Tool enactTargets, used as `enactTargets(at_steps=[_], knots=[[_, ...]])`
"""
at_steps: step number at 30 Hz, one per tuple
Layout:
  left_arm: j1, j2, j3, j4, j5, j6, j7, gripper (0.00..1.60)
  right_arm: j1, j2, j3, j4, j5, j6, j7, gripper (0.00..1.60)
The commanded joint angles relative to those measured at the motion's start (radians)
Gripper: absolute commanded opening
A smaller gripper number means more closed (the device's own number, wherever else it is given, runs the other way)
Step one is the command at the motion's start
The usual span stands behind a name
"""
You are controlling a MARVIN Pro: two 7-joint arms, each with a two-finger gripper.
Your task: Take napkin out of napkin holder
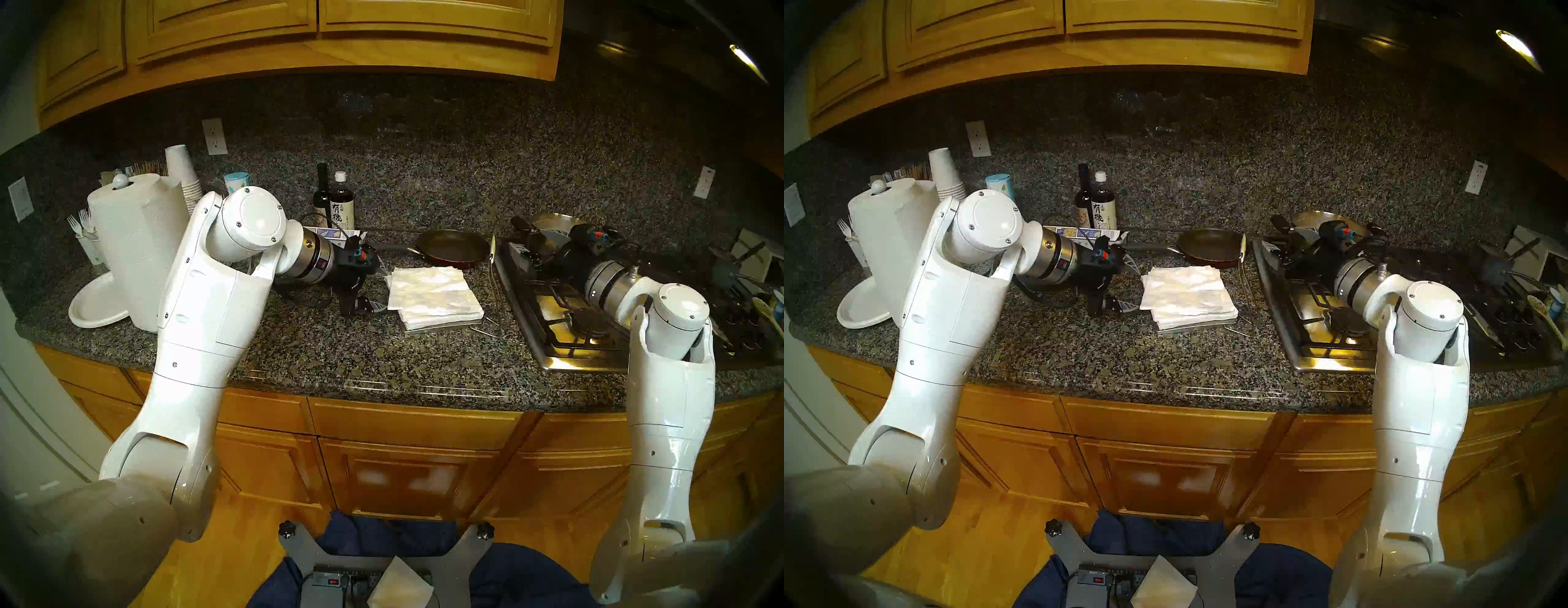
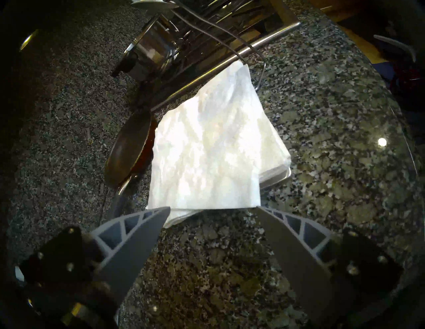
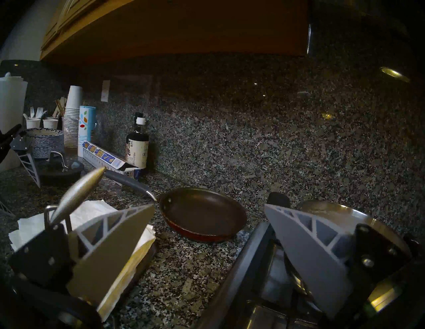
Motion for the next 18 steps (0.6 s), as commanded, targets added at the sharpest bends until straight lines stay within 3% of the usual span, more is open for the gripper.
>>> enactTargets(at_steps=[1, 6, 18], knots=[[-0.011, -0.002, 0.001, -0.035, -0.01, 0.001, 0.003, 1.34, 0.03, 0.006, 0.0, -0.027, 0.006, -0.008, 0.001, 1.6], [-0.002, -0.002, 0.012, -0.043, 0.006, 0.0, 0.017, 1.24, 0.029, 0.005, 0.001, -0.028, 0.006, -0.008, 0.0, 1.6], [-0.005, -0.013, 0.03, -0.031, 0.03, 0.004, 0.058, 1.3, 0.025, 0.006, 0.004, -0.03, 0.006, -0.007, -0.001, 1.6]])
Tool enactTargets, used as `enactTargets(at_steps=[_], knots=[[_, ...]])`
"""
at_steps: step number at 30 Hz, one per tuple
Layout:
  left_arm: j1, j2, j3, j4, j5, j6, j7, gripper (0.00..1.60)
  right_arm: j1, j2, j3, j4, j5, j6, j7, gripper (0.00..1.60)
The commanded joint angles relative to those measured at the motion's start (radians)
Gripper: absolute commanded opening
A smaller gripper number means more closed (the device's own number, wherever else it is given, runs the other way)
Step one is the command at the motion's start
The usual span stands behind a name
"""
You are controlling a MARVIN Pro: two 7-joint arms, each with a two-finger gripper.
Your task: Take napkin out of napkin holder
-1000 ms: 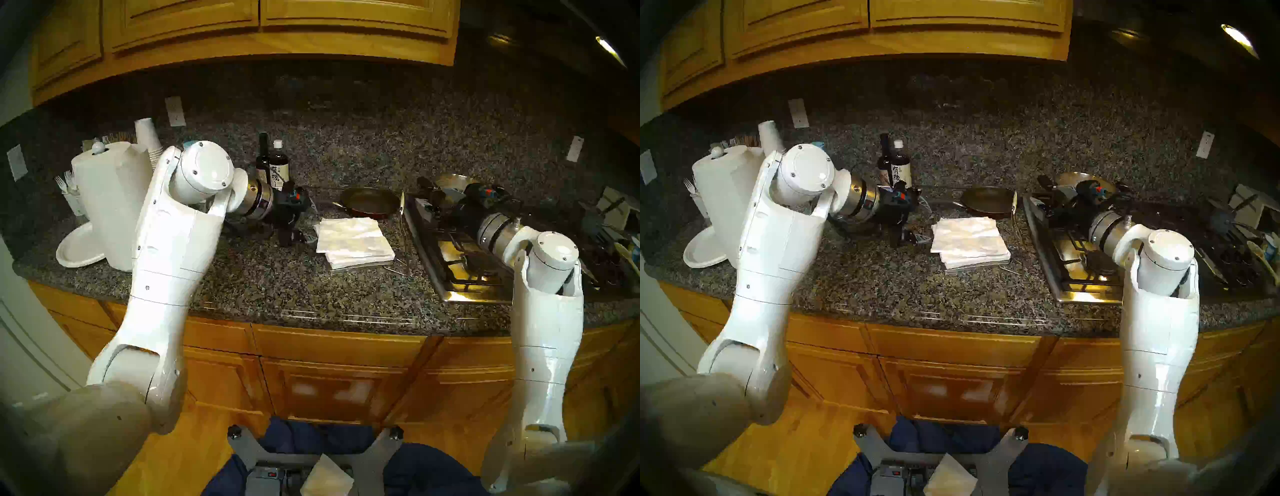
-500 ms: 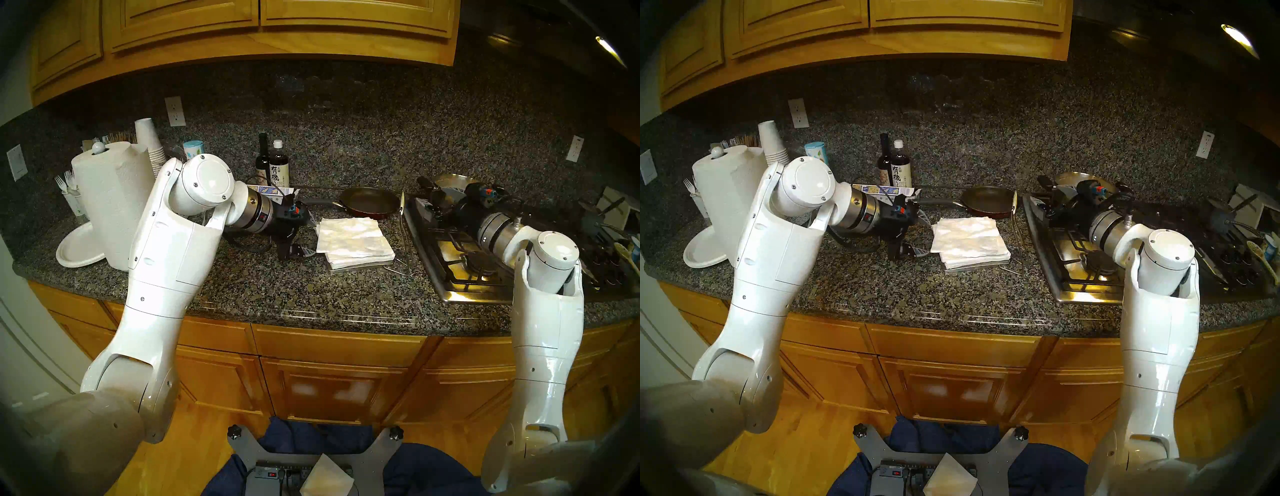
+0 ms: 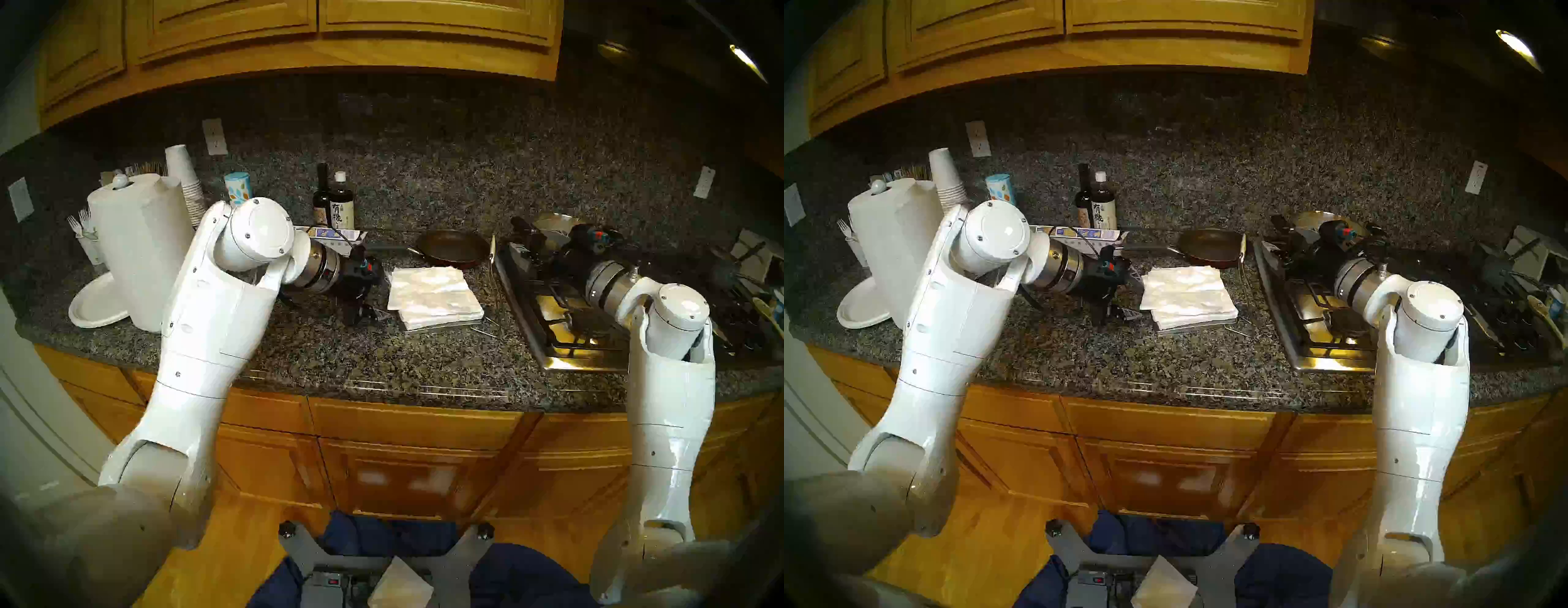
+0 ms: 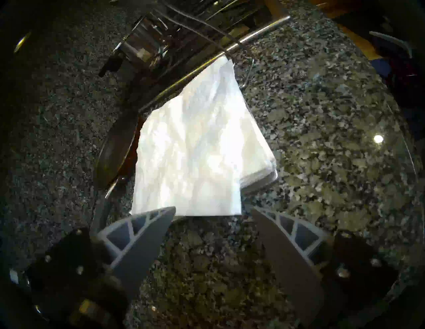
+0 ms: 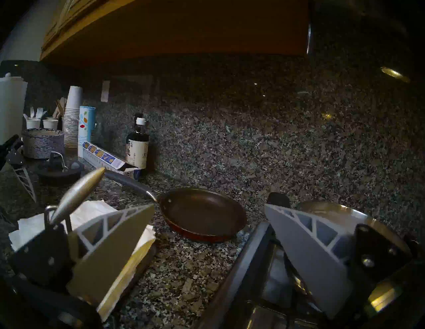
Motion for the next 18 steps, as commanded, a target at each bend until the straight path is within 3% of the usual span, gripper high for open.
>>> enactTargets(at_steps=[1, 10, 14, 18], knots=[[-0.029, -0.016, -0.002, -0.014, 0.012, -0.003, 0.034, 1.29, 0.026, 0.006, 0.003, -0.03, 0.005, -0.007, -0.001, 1.6], [-0.03, -0.027, 0.003, 0.004, 0.03, -0.013, 0.054, 1.2, 0.026, 0.007, 0.004, -0.031, 0.004, -0.006, -0.001, 1.6], [-0.03, -0.032, 0.002, 0.007, 0.035, -0.015, 0.059, 0.93, 0.026, 0.008, 0.003, -0.031, 0.003, -0.004, 0.0, 1.6], [-0.032, -0.039, 0.001, 0.009, 0.037, -0.018, 0.062, 0.91, 0.027, 0.009, 0.002, -0.031, 0.004, -0.004, 0.001, 1.6]])
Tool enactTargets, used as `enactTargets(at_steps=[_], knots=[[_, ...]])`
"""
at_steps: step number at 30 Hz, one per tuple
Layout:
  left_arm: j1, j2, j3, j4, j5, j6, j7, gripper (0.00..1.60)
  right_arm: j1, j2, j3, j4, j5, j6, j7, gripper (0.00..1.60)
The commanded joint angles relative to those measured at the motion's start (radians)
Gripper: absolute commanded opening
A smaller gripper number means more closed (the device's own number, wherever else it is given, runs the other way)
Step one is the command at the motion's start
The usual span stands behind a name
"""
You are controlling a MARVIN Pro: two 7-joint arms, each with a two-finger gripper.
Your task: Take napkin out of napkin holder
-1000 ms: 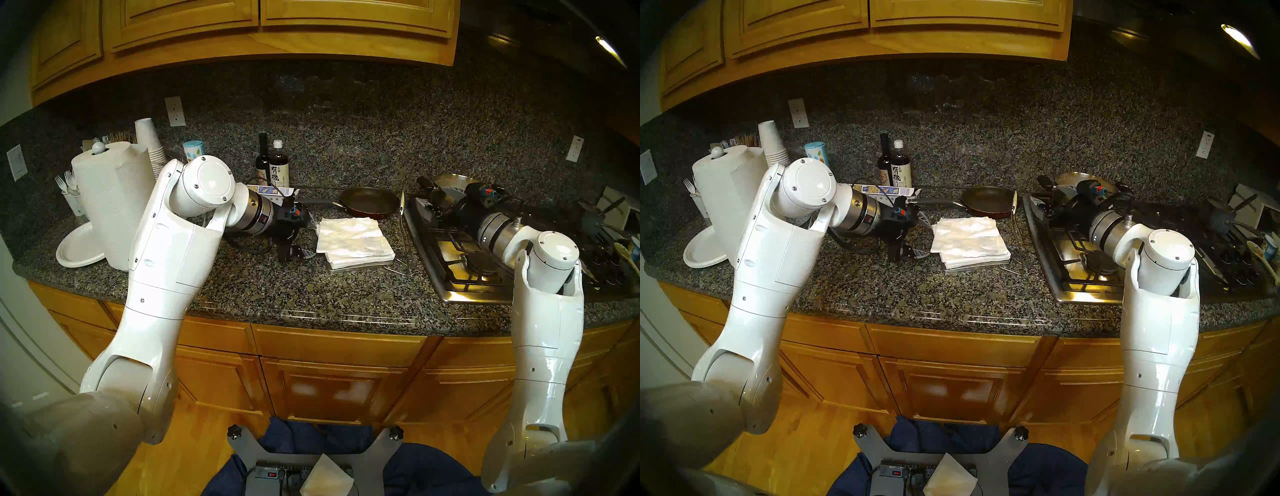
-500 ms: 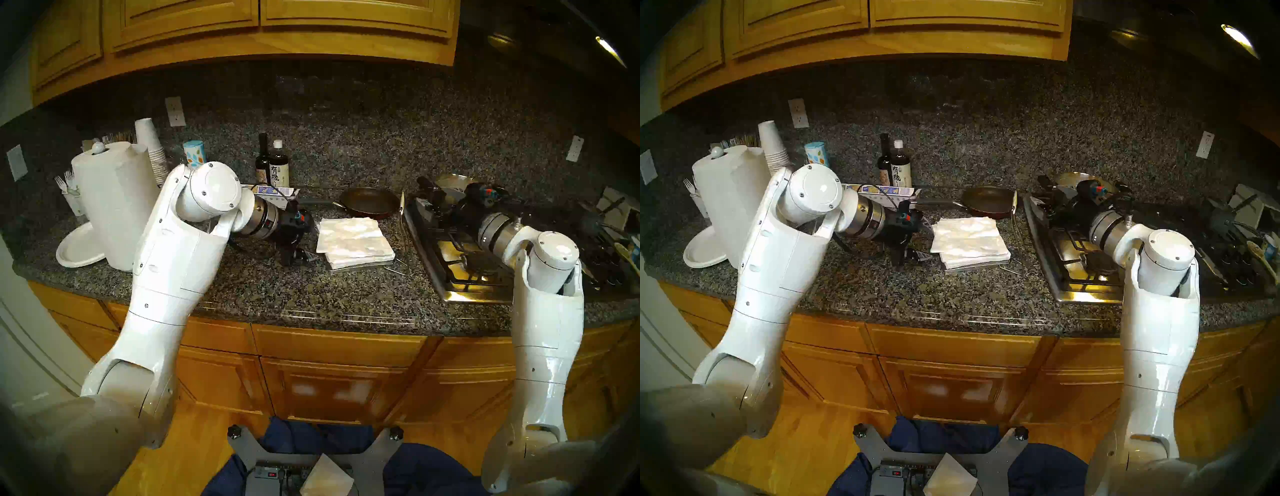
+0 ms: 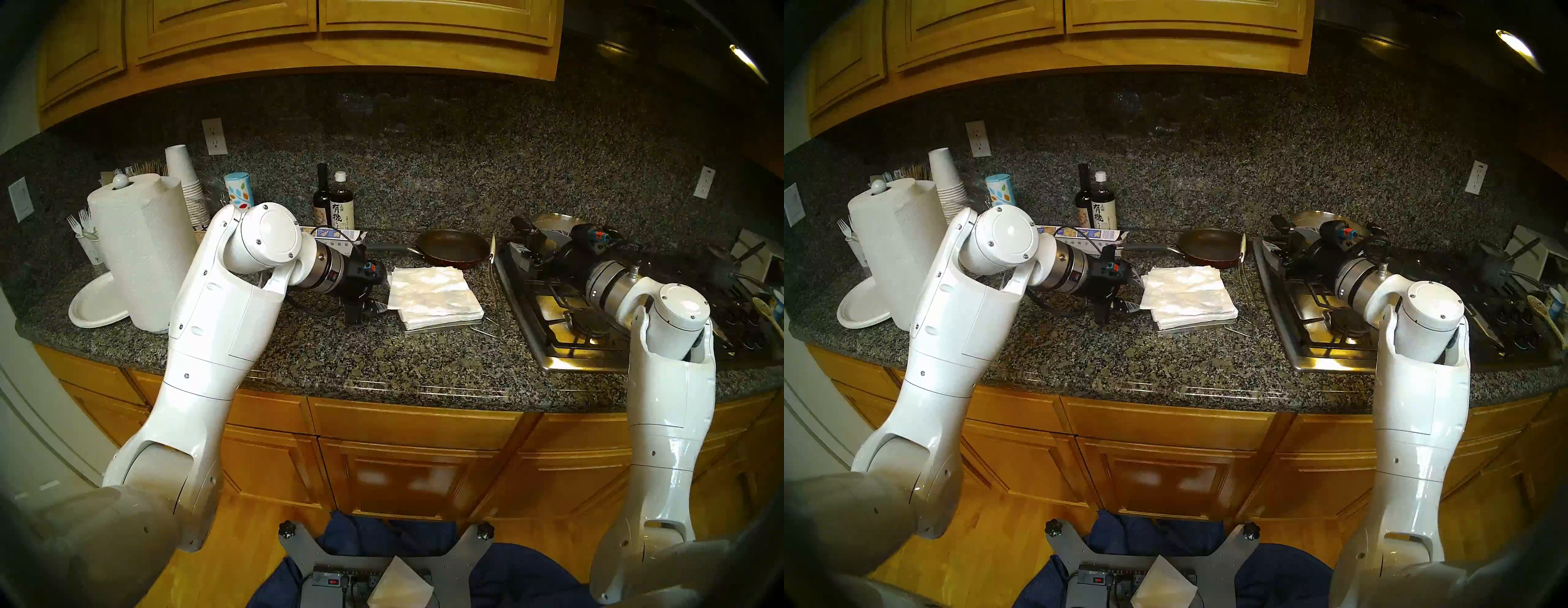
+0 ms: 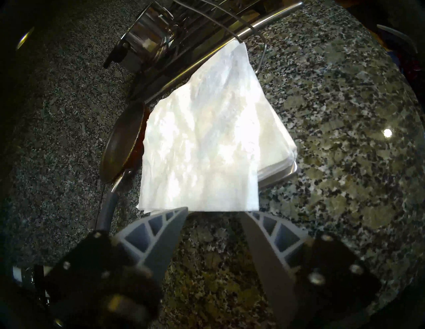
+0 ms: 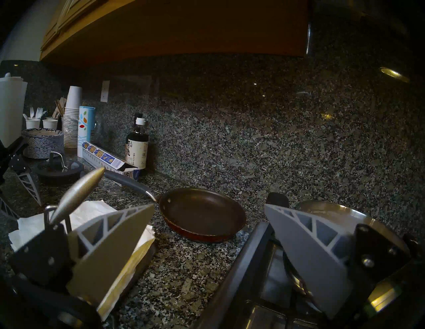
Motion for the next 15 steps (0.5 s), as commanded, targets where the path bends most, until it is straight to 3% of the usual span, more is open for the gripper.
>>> enactTargets(at_steps=[1, 8, 15], knots=[[-0.034, -0.02, -0.007, -0.014, -0.007, -0.003, 0.017, 0.9, 0.028, 0.008, 0.001, -0.029, 0.004, -0.005, 0.001, 1.6], [-0.03, -0.027, -0.018, -0.023, -0.021, -0.009, 0.017, 0.98, 0.029, 0.008, 0.0, -0.028, 0.004, -0.004, 0.001, 1.6], [-0.028, -0.036, -0.023, -0.025, -0.036, -0.016, 0.014, 0.92, 0.028, 0.007, -0.001, -0.029, 0.003, -0.002, 0.0, 1.6]])
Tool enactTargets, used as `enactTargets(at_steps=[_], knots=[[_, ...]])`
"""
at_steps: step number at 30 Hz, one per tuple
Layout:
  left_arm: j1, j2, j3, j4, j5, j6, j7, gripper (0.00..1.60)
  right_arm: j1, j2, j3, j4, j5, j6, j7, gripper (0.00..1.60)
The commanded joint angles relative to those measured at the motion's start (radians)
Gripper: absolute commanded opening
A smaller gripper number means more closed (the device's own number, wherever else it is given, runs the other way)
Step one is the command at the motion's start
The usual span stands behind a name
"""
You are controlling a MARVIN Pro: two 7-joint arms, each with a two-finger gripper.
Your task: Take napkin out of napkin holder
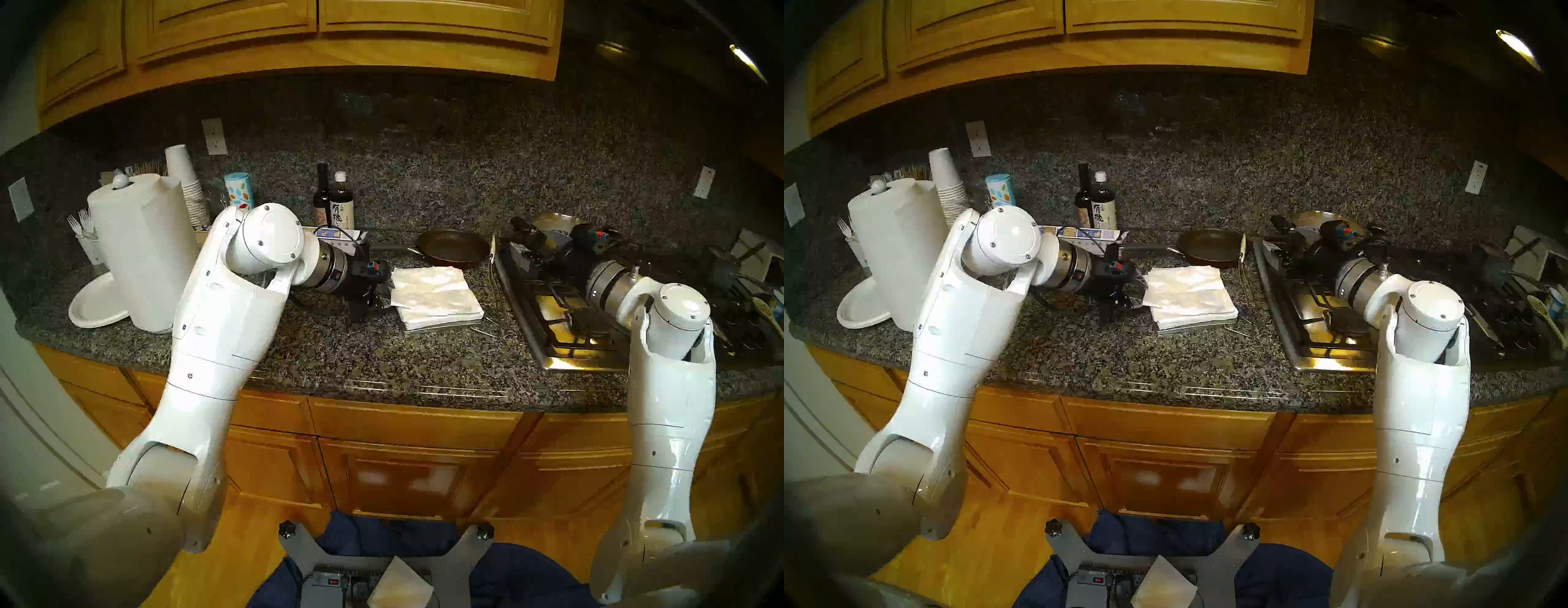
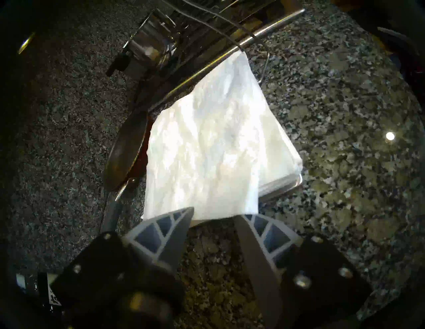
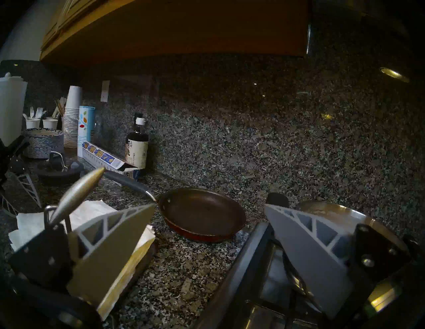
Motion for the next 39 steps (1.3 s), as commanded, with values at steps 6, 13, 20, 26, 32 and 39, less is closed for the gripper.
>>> enactTargets(at_steps=[6, 13, 20, 26, 32, 39], knots=[[-0.025, -0.023, -0.02, -0.018, -0.032, -0.009, 0.007, 0.77, 0.025, 0.006, 0.002, -0.031, 0.003, -0.003, -0.001, 1.6], [-0.024, -0.026, -0.022, -0.017, -0.018, -0.012, 0.025, 0.0, 0.021, 0.006, 0.005, -0.035, 0.005, -0.004, -0.001, 1.6], [-0.047, 0.002, -0.053, -0.005, 0.002, -0.006, 0.038, 0.0, 0.019, 0.006, 0.007, -0.037, 0.005, -0.004, 0.0, 1.6], [-0.06, 0.039, -0.102, 0.001, 0.025, -0.001, 0.048, 0.0, 0.02, 0.006, 0.007, -0.038, 0.007, -0.006, 0.002, 1.6], [-0.042, 0.081, -0.138, -0.014, 0.042, 0.008, 0.028, 0.0, 0.021, 0.006, 0.006, -0.039, 0.007, -0.006, 0.002, 1.6], [0.033, 0.135, -0.198, -0.071, 0.038, 0.033, -0.028, 0.0, 0.029, 0.008, 0.002, -0.035, 0.006, -0.005, 0.002, 1.6]])
